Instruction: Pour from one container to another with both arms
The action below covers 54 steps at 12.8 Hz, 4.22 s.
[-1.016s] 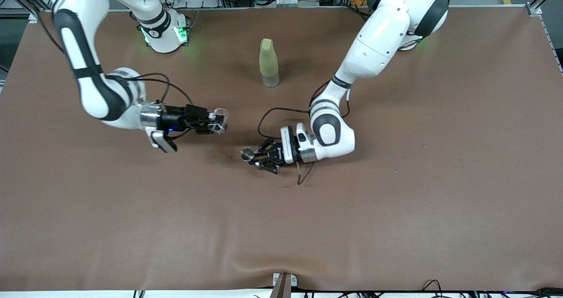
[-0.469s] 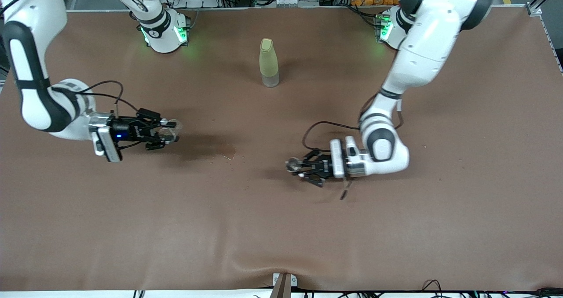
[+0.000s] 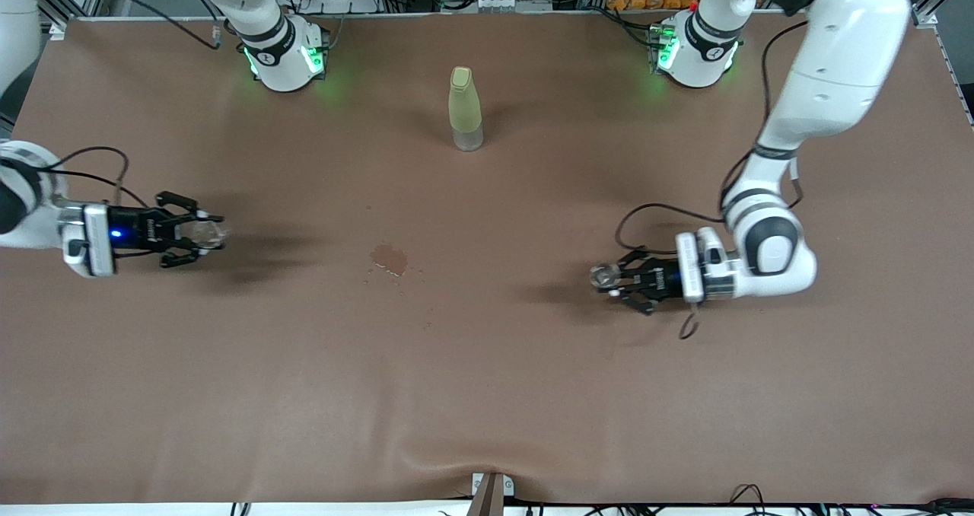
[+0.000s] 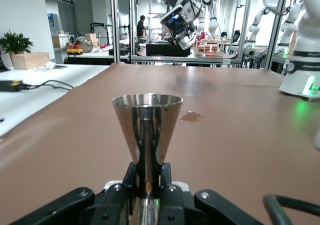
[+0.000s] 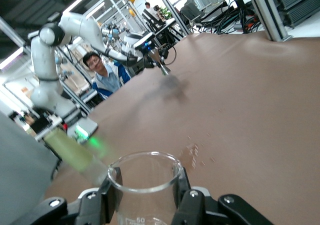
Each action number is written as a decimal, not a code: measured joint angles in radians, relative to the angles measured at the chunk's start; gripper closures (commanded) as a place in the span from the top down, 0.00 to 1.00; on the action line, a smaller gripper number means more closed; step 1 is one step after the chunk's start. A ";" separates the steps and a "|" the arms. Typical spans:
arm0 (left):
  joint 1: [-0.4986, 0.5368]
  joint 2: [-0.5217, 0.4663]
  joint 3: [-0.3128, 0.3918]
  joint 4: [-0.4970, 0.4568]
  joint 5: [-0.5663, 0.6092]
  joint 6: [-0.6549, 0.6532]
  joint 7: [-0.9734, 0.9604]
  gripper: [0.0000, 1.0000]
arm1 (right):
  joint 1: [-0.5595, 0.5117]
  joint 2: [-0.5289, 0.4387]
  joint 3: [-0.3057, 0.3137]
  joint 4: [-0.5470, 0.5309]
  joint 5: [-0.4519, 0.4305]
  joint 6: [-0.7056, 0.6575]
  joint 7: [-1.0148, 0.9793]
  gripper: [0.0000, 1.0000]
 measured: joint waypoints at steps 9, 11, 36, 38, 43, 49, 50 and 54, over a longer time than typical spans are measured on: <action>0.366 -0.010 -0.001 -0.058 0.319 -0.129 0.011 0.00 | -0.178 0.273 0.003 0.210 -0.071 -0.052 -0.561 0.13; 0.391 0.000 -0.001 -0.061 0.346 -0.139 0.059 0.00 | -0.177 0.331 0.011 0.230 -0.071 -0.112 -0.606 0.13; 0.472 0.095 -0.002 -0.067 0.351 -0.189 0.161 0.85 | -0.148 0.437 0.034 0.296 -0.014 -0.096 -0.615 1.00; 0.476 0.095 -0.002 -0.064 0.355 -0.189 0.154 0.94 | -0.146 0.418 0.035 0.325 -0.014 -0.105 -0.498 1.00; 0.556 0.090 -0.001 0.069 0.491 -0.245 -0.088 1.00 | -0.141 0.298 0.036 0.430 -0.018 -0.112 -0.049 1.00; 0.554 -0.044 -0.035 0.308 0.657 -0.278 -0.716 1.00 | -0.060 0.055 0.025 0.541 -0.234 -0.042 0.655 1.00; 0.527 -0.087 -0.045 0.345 0.690 -0.279 -0.845 1.00 | -0.045 0.027 0.024 0.542 -0.247 -0.032 0.750 1.00; 0.356 -0.217 -0.054 0.433 0.871 -0.279 -1.370 1.00 | 0.025 -0.020 0.022 0.615 -0.370 -0.024 1.148 1.00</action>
